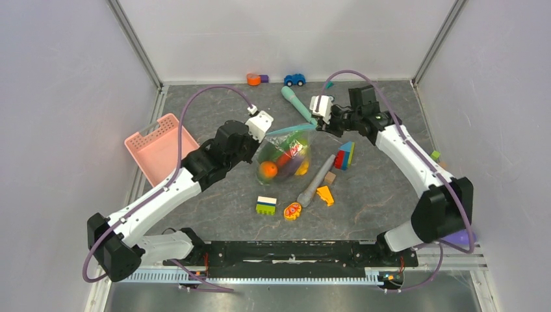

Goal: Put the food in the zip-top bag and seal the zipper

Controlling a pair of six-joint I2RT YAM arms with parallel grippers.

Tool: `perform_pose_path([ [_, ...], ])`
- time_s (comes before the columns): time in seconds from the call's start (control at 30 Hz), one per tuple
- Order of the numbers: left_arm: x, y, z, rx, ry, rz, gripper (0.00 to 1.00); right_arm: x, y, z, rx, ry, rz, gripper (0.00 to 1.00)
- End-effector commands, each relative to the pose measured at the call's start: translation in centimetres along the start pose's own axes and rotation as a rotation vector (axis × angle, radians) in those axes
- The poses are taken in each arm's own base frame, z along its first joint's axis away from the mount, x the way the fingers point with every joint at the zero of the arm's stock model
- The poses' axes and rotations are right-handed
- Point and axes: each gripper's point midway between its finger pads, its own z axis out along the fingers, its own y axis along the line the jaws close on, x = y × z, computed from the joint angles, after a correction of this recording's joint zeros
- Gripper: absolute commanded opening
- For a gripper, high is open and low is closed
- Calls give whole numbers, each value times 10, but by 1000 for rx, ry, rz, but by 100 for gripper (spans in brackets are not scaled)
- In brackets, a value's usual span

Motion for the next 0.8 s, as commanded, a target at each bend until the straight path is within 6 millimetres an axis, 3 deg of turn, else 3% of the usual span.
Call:
perform_pose_path([
  [0.0,5,17,2,-100,18,-81,44,-17,-20,34,70,0,56,1],
  [0.1,0,31,-2,-183,36,-131,99,-20,-33,54,162,32,129,2],
  [0.27,-21,55,-24,-303,-45,-246,100,-17,-65,71,326,4,293,5],
  [0.43,-30,85,-62,-463,-174,-440,100,-19,-72,97,317,-43,366,10],
  [0.6,-26,93,-91,-483,-241,-528,100,-28,-88,102,346,-66,370,46],
  [0.63,-25,94,-94,-484,-250,-539,100,-33,-95,97,371,-71,374,58],
  [0.7,-20,96,-100,-500,-263,-562,100,-41,-106,86,424,-72,390,97],
  [0.77,-15,99,-102,-524,-266,-586,100,-45,-117,67,507,-70,413,98],
])
